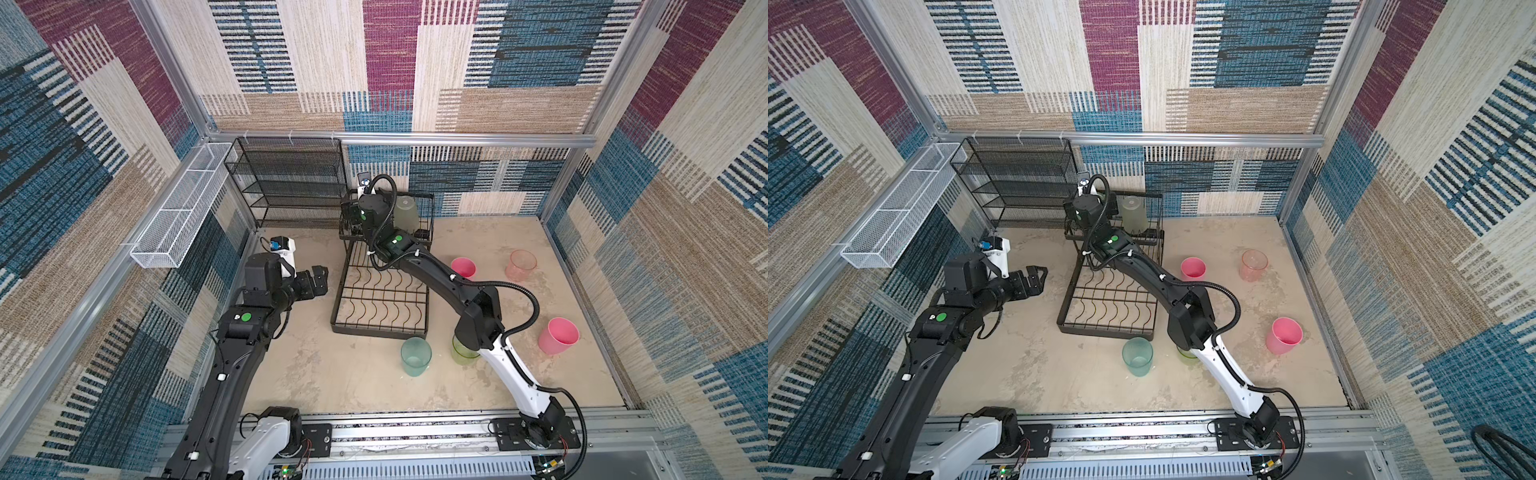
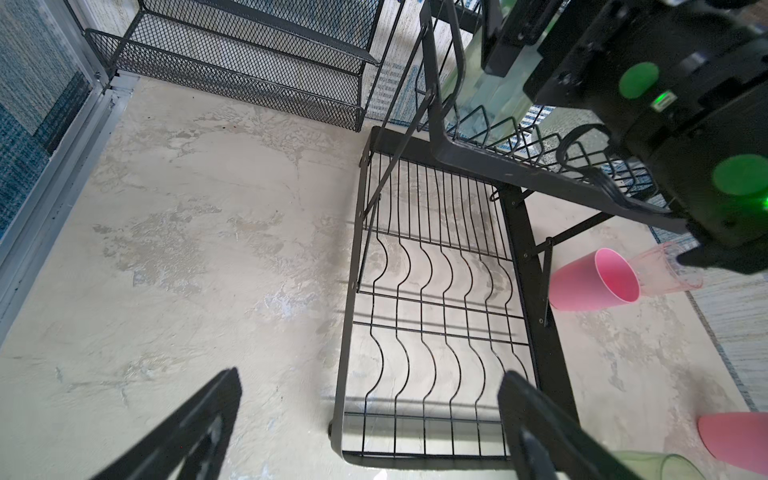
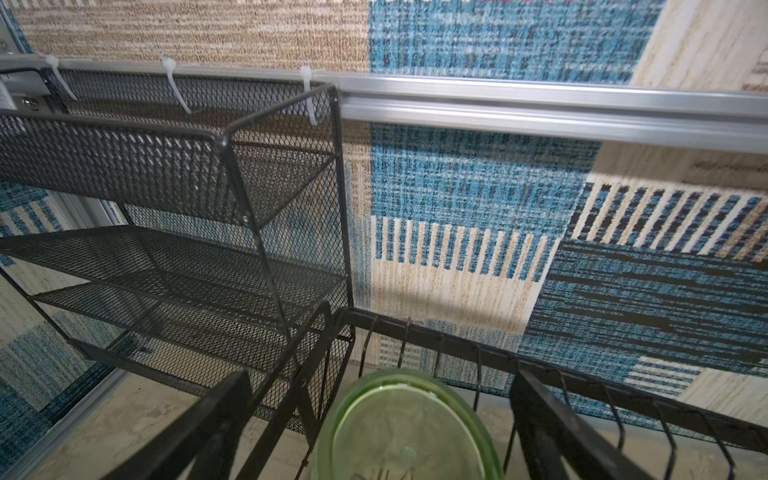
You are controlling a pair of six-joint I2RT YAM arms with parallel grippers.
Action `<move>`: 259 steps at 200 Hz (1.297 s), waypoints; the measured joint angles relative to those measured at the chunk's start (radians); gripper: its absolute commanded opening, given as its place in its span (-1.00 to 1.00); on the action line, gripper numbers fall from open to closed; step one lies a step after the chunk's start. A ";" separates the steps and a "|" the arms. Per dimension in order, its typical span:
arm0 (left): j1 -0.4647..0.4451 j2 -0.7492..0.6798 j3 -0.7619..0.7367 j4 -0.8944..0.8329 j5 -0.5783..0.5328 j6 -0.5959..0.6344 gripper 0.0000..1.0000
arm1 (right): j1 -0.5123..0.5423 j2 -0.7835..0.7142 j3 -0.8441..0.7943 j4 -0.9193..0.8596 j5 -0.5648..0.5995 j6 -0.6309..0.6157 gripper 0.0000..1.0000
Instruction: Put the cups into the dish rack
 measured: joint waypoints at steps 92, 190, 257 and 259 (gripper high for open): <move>0.000 0.000 0.000 0.000 0.002 0.000 1.00 | 0.009 -0.069 0.000 0.003 -0.007 -0.026 1.00; 0.000 0.009 0.000 0.000 0.008 -0.004 1.00 | 0.014 -0.267 -0.077 -0.045 0.005 -0.048 0.98; 0.000 0.018 0.000 0.000 0.029 -0.008 1.00 | 0.007 -0.574 -0.490 -0.025 0.031 -0.064 0.98; 0.000 0.019 0.000 0.000 0.029 -0.008 1.00 | 0.006 -0.584 -0.504 -0.023 0.031 -0.063 0.98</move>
